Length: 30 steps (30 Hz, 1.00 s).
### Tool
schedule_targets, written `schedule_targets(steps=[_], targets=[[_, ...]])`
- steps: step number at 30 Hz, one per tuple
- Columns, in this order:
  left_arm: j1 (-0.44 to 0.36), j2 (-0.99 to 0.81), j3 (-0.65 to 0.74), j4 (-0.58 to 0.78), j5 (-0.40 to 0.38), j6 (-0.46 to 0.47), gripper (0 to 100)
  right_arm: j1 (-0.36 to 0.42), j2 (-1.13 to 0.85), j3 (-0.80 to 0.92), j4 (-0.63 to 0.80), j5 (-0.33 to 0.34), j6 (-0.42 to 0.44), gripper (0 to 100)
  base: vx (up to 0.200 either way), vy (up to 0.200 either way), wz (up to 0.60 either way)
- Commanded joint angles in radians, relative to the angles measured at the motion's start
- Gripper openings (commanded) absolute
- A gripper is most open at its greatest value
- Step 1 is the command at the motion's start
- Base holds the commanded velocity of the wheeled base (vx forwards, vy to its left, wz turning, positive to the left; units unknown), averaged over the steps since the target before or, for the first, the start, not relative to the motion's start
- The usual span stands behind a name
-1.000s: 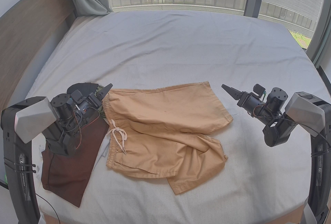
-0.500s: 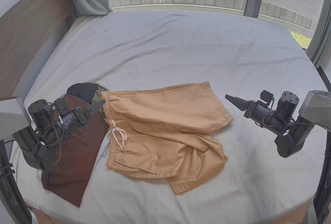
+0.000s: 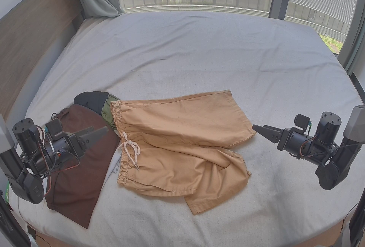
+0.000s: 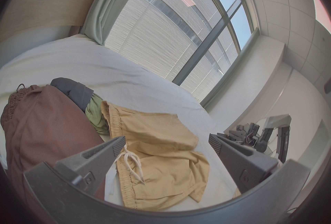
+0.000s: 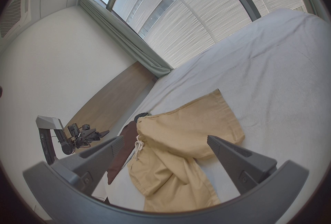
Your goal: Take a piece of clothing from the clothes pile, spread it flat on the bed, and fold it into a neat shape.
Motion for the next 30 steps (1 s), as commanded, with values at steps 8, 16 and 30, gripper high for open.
schedule_targets(steps=[8,16,30], targets=[[-0.011,0.014,0.077,0.0,-0.015,0.105,100,0.013,-0.007,0.056,0.0,0.001,-0.001,100,0.0,0.0,0.0],[-0.028,0.027,0.091,0.0,-0.014,0.107,100,0.017,0.013,0.091,0.0,0.001,-0.004,100,0.0,0.0,0.0],[-0.026,0.056,0.088,-0.002,-0.012,0.108,100,0.033,0.178,0.171,-0.001,0.004,-0.099,100,0.0,0.0,0.0]])
